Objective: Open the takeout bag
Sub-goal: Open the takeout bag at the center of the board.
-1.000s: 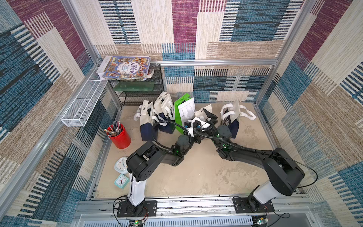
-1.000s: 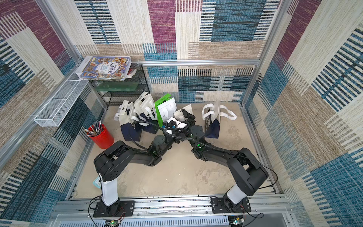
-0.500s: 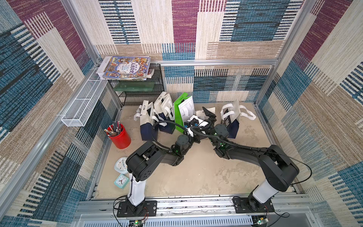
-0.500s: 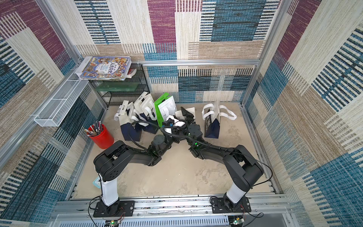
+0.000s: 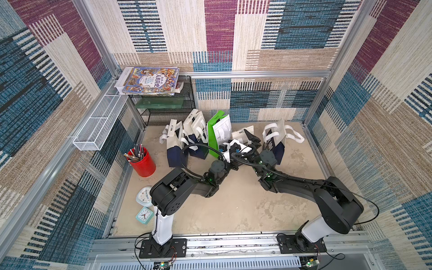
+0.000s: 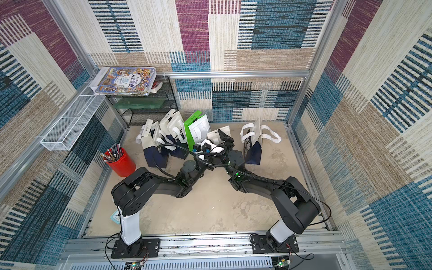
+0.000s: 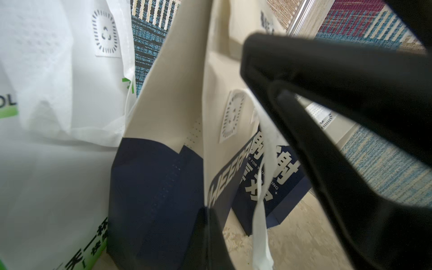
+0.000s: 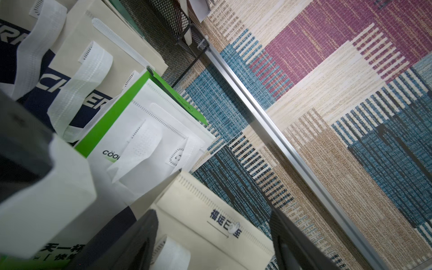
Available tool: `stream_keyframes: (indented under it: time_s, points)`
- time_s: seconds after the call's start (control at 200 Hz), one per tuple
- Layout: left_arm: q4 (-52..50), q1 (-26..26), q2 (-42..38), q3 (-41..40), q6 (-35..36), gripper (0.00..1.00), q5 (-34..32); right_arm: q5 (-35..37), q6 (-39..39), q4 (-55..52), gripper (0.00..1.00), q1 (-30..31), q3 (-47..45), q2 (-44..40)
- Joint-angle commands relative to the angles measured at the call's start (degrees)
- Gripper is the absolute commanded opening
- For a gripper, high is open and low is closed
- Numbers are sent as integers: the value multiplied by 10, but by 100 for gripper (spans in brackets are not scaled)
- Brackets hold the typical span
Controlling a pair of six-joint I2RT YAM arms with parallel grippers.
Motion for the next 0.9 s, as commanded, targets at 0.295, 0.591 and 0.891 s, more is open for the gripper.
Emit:
stream_keyframes:
  time_s: [0.295,0.591,0.891]
  points:
    - [-5,-1,0,1,20,0,-12,36,-17,20,77,6,36,35]
    - [-5,0,1,1,23,0,-12,40,-28,16,77,13,38,45]
    - [-7,-2,4,3,27,0,-12,52,-38,17,75,18,60,59]
